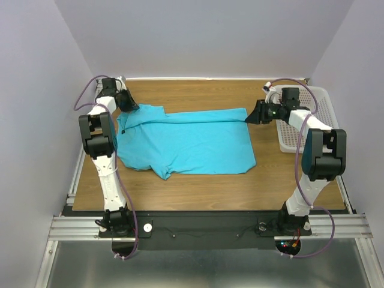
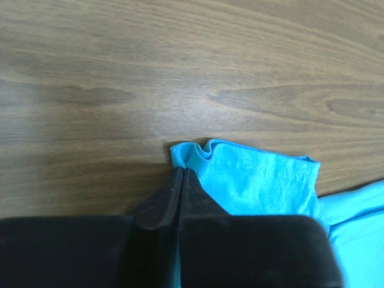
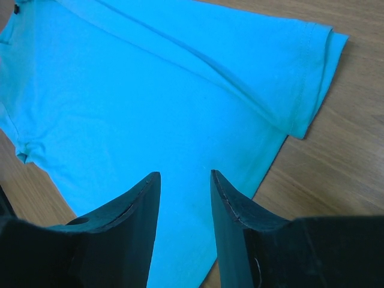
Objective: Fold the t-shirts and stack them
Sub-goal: Fold the tshirt
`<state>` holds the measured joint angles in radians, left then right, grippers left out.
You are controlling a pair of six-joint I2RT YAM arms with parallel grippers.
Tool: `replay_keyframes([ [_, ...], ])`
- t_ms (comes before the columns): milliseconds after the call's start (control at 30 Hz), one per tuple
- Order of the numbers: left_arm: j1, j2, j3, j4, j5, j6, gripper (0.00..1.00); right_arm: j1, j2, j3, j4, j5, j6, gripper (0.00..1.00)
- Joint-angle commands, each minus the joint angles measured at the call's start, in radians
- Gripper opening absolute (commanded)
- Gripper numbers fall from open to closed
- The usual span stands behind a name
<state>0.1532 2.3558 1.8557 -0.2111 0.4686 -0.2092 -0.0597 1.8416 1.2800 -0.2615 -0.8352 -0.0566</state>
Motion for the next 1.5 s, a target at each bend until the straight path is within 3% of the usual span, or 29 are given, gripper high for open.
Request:
replay_keyframes([
  [0,-0.003,-0.125,-0.018,0.034,0.045,0.034,0.0,-0.008,-0.067,0.002,0.019,-0.016,-0.017,0.45],
  [200,-0.001,-0.392,-0.206,0.194,0.149,0.03,0.0,-0.012,-0.091,-0.01,0.019,-0.013,-0.026,0.45],
  [433,-0.003,-0.682,-0.64,0.303,0.277,-0.001,0.0,-0.031,-0.107,-0.022,0.019,-0.025,-0.034,0.45],
  [633,-0.001,-0.832,-0.904,0.314,0.324,-0.051,0.0,-0.038,-0.116,-0.031,0.019,-0.03,-0.041,0.45],
  [800,-0.003,-0.886,-0.992,0.219,0.294,-0.079,0.02,-0.04,-0.113,-0.036,0.018,-0.027,-0.051,0.45],
  [1000,0.0,-1.016,-0.995,0.161,0.079,-0.052,0.25,-0.04,-0.102,-0.044,0.016,-0.024,-0.064,0.45],
  [1200,0.0,-1.288,-1.006,0.202,-0.208,-0.036,0.31,-0.042,-0.09,-0.036,-0.002,-0.025,-0.088,0.45],
  [1267,0.0,-1.348,-1.039,0.257,-0.232,-0.038,0.47,-0.04,-0.068,-0.028,-0.022,-0.041,-0.098,0.45],
  [1300,-0.001,-1.397,-1.058,0.303,-0.234,-0.042,0.65,-0.038,-0.058,-0.015,-0.037,-0.041,-0.1,0.46],
  [1333,0.0,-1.414,-1.094,0.324,-0.22,-0.062,0.73,-0.038,-0.041,-0.008,-0.045,-0.044,-0.103,0.46],
  [1467,0.0,-1.387,-1.142,0.38,-0.101,-0.119,0.79,-0.025,-0.009,0.027,-0.074,-0.024,-0.106,0.46],
])
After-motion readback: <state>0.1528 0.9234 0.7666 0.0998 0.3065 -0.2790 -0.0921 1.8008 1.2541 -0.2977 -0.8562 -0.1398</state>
